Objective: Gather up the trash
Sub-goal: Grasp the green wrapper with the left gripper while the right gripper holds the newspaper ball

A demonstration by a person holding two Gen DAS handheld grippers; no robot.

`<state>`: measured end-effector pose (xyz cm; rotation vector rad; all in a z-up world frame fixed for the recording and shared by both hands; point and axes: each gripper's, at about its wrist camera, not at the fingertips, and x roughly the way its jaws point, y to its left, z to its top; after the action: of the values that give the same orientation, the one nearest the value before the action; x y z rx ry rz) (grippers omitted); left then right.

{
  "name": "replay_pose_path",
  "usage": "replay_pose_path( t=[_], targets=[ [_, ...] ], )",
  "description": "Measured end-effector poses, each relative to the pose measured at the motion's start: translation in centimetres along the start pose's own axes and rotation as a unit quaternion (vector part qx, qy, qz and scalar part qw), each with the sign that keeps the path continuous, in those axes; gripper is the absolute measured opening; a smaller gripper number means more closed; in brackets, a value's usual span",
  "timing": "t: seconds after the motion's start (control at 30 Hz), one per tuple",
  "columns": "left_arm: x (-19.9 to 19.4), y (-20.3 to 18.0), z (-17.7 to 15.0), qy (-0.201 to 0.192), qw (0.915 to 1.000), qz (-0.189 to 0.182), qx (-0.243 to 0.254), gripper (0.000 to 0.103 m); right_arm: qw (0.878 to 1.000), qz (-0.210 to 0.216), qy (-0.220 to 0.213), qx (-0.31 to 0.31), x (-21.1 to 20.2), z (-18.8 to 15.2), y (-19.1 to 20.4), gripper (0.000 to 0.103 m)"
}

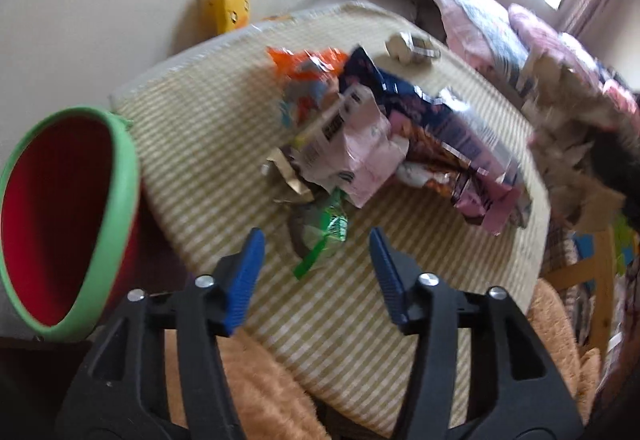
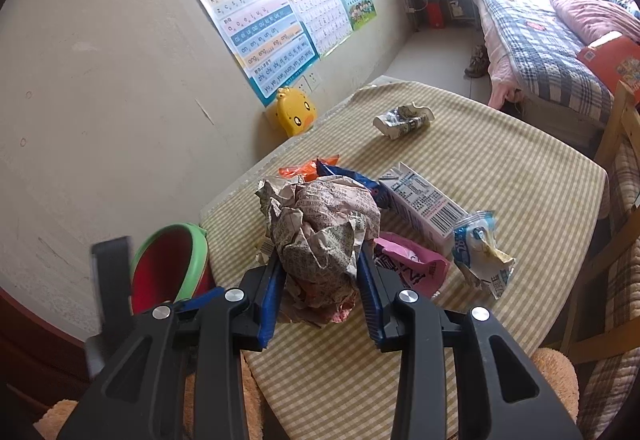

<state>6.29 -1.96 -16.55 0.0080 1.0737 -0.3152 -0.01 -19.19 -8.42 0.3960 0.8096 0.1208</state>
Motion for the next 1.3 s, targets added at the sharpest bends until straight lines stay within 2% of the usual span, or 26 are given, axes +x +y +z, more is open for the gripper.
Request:
replay_pose_path(
  t=[0.17,0.3,0.33,0.37,0.53,0.63,0.77,0.9,1.13,1.3],
  targets=[
    [3.4,-1.3,0.3,0.046,0.9985,0.018,0.025,0.052,1.0,-0.001,0.007,0.009,0.2,-0.2,-0.6,0.034],
    [3.5,-1.0,-0.1,0.056,0.9982,0.018,0.015,0.017,1.0,-0.001,0.006,0.011,0.2,-0.2,-0.7,0.035],
    [3.1,-0.7,-0.1,0.052,0.9985,0.014,0.009,0.011,1.0,-0.001,0.006,0.012,0.2,-0.1,-0.7,0.035],
    [2.7,-0.5,-0.1,0.05,0.9987,0.011,0.004,0.009,1.0,0.001,0.007,0.012,0.3,-0.2,-0.6,0.035],
    [-1.7,0.8,-0.2,0.006,0.9997,-0.003,-0.024,0.007,1.0,0.005,0.009,0.004,0.4,-0.3,0.1,0.034],
    [-4.6,1.5,-0.2,-0.029,0.999,0.002,-0.035,0.007,1.0,0.008,0.007,-0.003,0.2,-0.3,0.7,0.034],
    [-7.9,2.9,0.4,-0.078,0.9952,0.03,-0.051,0.007,1.0,0.011,0.002,-0.016,0.2,-0.2,1.9,0.034],
    [-10.3,4.8,0.7,-0.121,0.9872,0.076,-0.07,0.007,0.999,0.019,0.002,-0.035,0.4,0.0,3.5,0.034],
    [-12.3,8.2,0.4,-0.151,0.9776,0.105,-0.102,0.007,0.996,0.048,-0.005,-0.077,0.9,0.8,7.4,0.035],
    [-12.9,10.2,-0.7,-0.156,0.973,0.12,-0.121,0.007,0.991,0.076,0.005,-0.114,2.1,0.9,10.9,0.035]
  ],
)
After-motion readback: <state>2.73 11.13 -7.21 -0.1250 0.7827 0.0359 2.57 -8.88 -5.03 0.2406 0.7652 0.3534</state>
